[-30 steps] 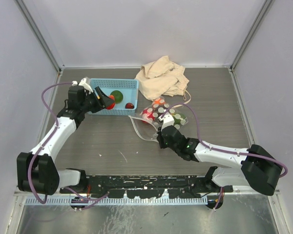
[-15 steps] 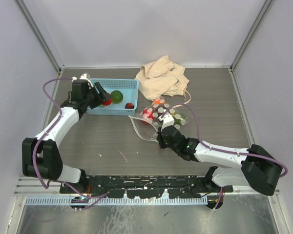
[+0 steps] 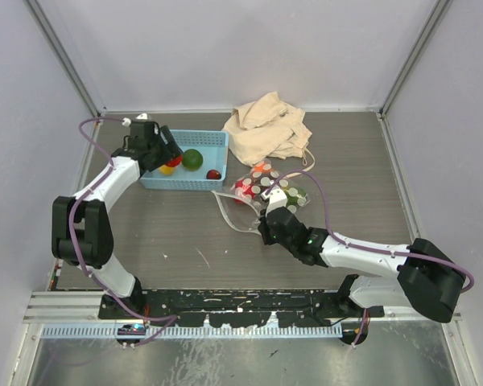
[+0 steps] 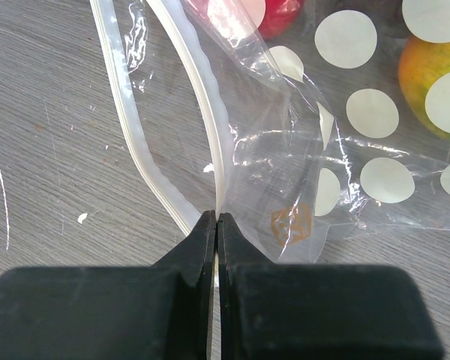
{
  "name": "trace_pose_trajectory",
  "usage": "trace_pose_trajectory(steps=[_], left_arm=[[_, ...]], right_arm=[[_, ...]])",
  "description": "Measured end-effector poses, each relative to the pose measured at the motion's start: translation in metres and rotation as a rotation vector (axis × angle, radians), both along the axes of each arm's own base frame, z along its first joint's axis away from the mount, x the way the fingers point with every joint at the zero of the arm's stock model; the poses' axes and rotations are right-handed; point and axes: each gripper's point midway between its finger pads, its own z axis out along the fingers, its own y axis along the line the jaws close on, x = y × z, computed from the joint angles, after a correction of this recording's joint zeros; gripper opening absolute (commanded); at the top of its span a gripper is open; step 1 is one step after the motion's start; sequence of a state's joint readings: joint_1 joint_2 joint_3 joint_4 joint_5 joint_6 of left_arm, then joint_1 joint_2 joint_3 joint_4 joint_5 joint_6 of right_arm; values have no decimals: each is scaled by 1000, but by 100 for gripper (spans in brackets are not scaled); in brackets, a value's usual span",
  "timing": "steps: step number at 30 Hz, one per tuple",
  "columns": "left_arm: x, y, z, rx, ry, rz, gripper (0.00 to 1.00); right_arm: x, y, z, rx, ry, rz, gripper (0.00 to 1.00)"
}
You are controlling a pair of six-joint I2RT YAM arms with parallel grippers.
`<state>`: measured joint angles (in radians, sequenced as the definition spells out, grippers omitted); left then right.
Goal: Open the zip-top bag and remove the fake food
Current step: Place the fake fruit in the bin, then pick up the fake fruit from the zipper food storage bag.
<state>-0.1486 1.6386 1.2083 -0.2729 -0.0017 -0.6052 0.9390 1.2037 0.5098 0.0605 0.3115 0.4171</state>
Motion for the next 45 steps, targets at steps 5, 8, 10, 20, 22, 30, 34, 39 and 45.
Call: trace_pose_trajectory(steps=[5,8,10,20,22,30,34,39,45], left_arm=[[6,3,0,35,-4,6,98],[7,5,1,50,-9,10,98],[7,7,3,64,-19,9,98],[-51,9,54,7,-317,-23,98],[-74,4,58,-38,-372,-55,99],[-132,-63,50,-308,-401,-322,80],[-181,-114,27,-379,-317,-505,76],[-220,-155,23,-401,-294,-663,73],[-224,-175,12,-395,-277,-699,71]], right_arm=[[0,0,0,3,0,2,1],[0,1,0,6,-1,4,1],[0,2,0,9,-1,5,1],[-8,-2,6,53,-12,23,2],[-9,-1,11,73,-20,30,2],[-15,-3,29,148,-55,45,2],[-19,-6,32,171,-65,55,1],[-26,-3,34,191,-58,92,1],[-34,4,39,234,-55,144,1]])
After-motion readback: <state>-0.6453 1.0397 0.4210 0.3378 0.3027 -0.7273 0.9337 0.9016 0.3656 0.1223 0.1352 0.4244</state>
